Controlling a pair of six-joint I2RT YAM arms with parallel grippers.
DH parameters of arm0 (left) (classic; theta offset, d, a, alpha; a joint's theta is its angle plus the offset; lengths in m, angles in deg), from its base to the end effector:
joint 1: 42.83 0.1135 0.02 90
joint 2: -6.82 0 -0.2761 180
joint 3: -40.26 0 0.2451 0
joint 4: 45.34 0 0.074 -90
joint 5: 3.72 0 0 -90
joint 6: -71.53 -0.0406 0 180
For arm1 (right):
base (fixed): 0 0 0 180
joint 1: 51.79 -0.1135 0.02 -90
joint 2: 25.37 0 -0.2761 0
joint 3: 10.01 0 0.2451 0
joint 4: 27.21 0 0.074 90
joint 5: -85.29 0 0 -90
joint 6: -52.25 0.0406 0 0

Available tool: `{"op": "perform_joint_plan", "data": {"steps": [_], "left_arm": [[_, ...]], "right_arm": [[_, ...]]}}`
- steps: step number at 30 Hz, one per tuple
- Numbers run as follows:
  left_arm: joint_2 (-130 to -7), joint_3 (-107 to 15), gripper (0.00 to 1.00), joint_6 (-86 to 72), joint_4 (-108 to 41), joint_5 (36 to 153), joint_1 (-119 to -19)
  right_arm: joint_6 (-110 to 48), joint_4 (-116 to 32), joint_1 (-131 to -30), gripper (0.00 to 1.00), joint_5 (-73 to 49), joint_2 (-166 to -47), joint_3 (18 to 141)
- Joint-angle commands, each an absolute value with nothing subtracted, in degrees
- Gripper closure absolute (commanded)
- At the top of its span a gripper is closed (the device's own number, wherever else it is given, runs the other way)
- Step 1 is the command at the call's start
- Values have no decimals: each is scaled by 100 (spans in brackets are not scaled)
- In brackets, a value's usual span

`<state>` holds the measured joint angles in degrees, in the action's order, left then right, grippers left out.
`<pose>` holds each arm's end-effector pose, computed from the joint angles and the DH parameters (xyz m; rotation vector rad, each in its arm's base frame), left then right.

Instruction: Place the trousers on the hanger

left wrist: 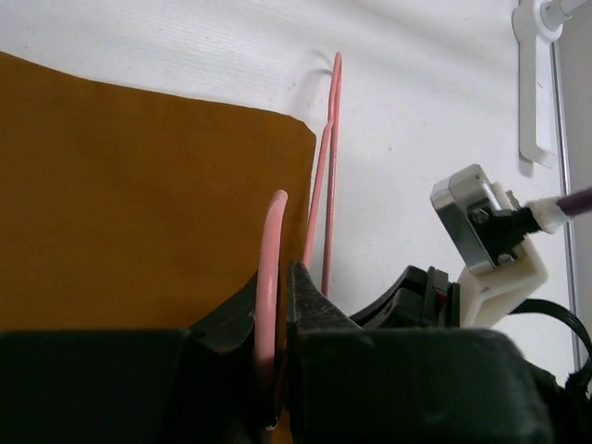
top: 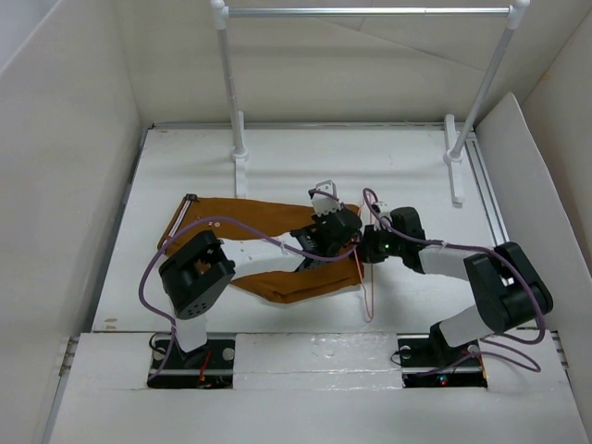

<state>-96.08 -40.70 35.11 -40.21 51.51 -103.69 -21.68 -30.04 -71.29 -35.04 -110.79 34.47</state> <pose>0.2172 -0.3421 0.2422 -0.2532 2.0026 -0.6839 0.2400 0.1067 0.1527 -0.3452 2.3621 0.9212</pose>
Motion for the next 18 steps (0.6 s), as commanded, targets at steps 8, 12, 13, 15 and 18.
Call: {"op": "perform_joint_plan", "data": {"steps": [8, 12, 13, 15, 18], "left_arm": [[-9013, -3404, 100, 2469, -3768, 4796, -10093], [-8592, -3079, 100, 2223, -3776, 4725, -9918], [-8521, -2991, 100, 2127, -3802, 4769, -9916], [-8293, -2788, 100, 1995, -3908, 4839, -9776], [-8126, -2691, 100, 1775, -3812, 4717, -9776]], "right_arm": [[-2447, -4316, -6191, 100, -3582, -9051, 3430], [-2974, -5244, -5470, 100, -3820, -8505, 3703], [-3237, -5471, -5347, 100, -3907, -8435, 3764], [-3554, -5903, -4969, 100, -3925, -8347, 3844], [-3704, -6019, -4275, 100, -4092, -8136, 3765]]}}
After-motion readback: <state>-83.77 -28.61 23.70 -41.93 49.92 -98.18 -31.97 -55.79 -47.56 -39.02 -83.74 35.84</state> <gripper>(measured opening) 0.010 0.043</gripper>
